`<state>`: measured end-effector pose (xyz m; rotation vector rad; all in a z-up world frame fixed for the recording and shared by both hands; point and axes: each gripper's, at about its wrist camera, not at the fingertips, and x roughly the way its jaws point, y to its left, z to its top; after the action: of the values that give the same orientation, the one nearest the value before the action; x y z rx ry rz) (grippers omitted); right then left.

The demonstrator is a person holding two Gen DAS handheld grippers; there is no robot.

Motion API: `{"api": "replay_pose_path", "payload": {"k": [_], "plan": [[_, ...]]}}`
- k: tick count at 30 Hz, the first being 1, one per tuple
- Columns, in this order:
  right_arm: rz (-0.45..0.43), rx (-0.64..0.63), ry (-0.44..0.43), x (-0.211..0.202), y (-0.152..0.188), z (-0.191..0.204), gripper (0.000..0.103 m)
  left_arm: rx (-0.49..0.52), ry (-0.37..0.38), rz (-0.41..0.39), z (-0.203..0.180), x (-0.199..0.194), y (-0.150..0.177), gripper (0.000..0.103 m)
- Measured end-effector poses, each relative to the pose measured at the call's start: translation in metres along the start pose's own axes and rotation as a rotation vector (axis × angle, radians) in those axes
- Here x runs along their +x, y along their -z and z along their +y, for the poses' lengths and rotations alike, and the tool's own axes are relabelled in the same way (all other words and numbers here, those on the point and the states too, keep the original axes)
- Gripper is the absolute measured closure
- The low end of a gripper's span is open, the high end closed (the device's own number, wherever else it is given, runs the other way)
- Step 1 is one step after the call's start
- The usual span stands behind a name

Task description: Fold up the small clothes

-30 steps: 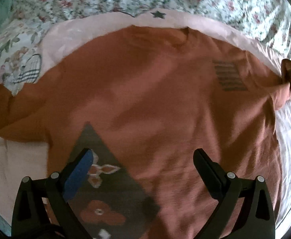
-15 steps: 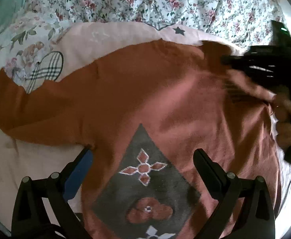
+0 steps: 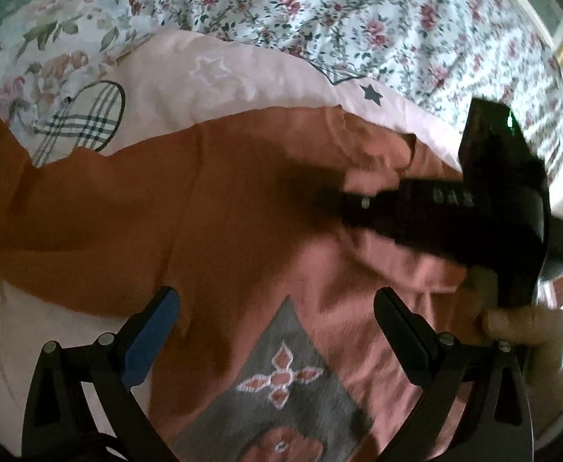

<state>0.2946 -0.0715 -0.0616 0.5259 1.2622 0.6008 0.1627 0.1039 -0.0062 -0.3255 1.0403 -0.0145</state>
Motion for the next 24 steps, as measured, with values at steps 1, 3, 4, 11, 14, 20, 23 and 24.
{"api": "replay_pose_path", "payload": {"k": [1,3,4,11,14,20,23,24], "plan": [[0.004,0.019,-0.016,-0.003,0.001,-0.005,0.064,-0.012,0.010,0.007,0.002,0.005,-0.005,0.002],[-0.034,0.027,-0.023,-0.019,0.004,-0.013,0.061,-0.028,0.031,0.022,0.003,0.016,-0.013,0.002],[-0.055,0.025,-0.015,-0.032,0.007,-0.016,0.061,-0.030,0.047,0.032,0.002,0.023,-0.019,0.002],[-0.208,0.073,0.082,-0.121,0.032,-0.047,0.061,-0.064,0.131,0.115,-0.007,0.089,-0.056,0.012],[-0.260,0.105,0.135,-0.155,0.046,-0.062,0.061,-0.045,0.178,0.127,-0.016,0.110,-0.064,0.082],[-0.355,0.166,0.220,-0.203,0.068,-0.089,0.061,0.087,0.142,-0.027,-0.038,0.067,-0.059,0.100],[-0.414,0.200,0.285,-0.230,0.084,-0.108,0.062,0.038,0.080,-0.102,-0.008,0.037,-0.051,0.100],[-0.425,0.213,0.306,-0.236,0.088,-0.114,0.062,0.013,0.033,-0.093,0.010,0.040,-0.047,0.100]]}}
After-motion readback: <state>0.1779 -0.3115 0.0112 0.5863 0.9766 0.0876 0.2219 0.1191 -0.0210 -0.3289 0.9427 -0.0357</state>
